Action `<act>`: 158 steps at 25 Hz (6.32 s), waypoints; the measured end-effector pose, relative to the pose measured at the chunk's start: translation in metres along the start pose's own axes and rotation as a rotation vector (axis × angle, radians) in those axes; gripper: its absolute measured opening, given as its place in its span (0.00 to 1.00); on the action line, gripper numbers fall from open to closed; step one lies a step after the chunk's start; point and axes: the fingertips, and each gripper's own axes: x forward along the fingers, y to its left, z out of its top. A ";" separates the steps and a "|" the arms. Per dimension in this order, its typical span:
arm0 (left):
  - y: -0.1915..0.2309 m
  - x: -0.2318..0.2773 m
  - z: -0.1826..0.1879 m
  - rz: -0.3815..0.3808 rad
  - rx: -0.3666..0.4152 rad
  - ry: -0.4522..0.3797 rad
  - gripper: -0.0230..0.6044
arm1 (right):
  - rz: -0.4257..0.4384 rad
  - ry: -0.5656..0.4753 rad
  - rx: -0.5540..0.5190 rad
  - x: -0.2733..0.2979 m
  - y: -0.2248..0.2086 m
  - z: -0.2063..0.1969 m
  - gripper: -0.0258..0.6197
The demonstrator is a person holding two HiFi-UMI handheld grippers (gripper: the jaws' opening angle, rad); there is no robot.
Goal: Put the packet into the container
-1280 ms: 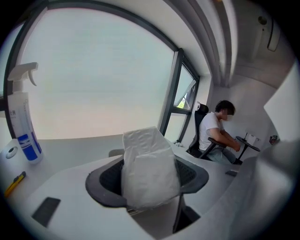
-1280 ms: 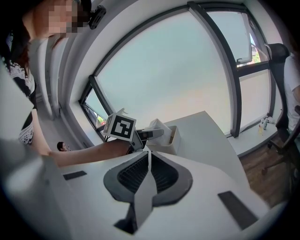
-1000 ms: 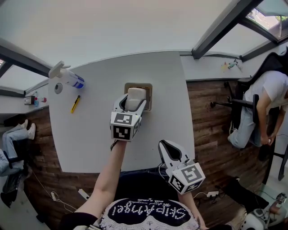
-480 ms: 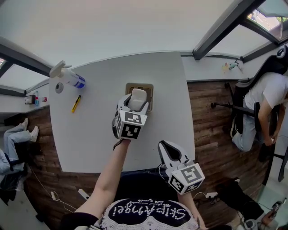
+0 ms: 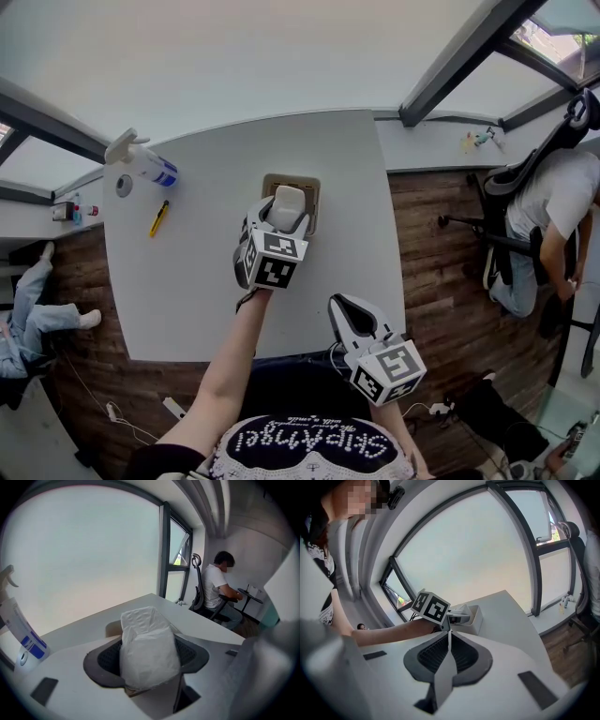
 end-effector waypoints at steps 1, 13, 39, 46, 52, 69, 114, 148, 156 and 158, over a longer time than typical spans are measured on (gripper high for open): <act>0.000 0.000 0.000 -0.001 0.000 0.000 0.50 | -0.001 -0.001 0.000 0.000 0.000 0.000 0.08; 0.001 -0.005 0.004 -0.034 -0.049 -0.029 0.50 | -0.006 -0.016 -0.003 -0.004 0.001 0.003 0.08; 0.027 -0.081 0.094 0.091 -0.014 -0.345 0.44 | 0.009 -0.055 -0.043 -0.012 0.012 0.008 0.08; 0.025 -0.143 0.135 0.102 0.019 -0.508 0.36 | 0.022 -0.075 -0.067 -0.014 0.020 0.011 0.08; 0.016 -0.214 0.165 0.122 0.067 -0.661 0.33 | 0.039 -0.095 -0.094 -0.019 0.028 0.014 0.08; -0.034 -0.317 0.113 0.082 0.018 -0.710 0.26 | 0.071 -0.134 -0.158 -0.033 0.047 0.015 0.08; -0.061 -0.279 -0.020 -0.005 -0.070 -0.475 0.05 | 0.072 -0.119 -0.156 -0.028 0.062 0.012 0.08; -0.069 -0.272 -0.025 -0.034 -0.066 -0.435 0.05 | 0.120 -0.106 -0.167 -0.031 0.068 0.007 0.08; -0.065 -0.272 -0.025 -0.023 -0.072 -0.441 0.05 | 0.132 -0.108 -0.180 -0.030 0.069 0.006 0.08; -0.065 -0.273 -0.025 -0.021 -0.073 -0.442 0.05 | 0.133 -0.106 -0.177 -0.030 0.070 0.006 0.08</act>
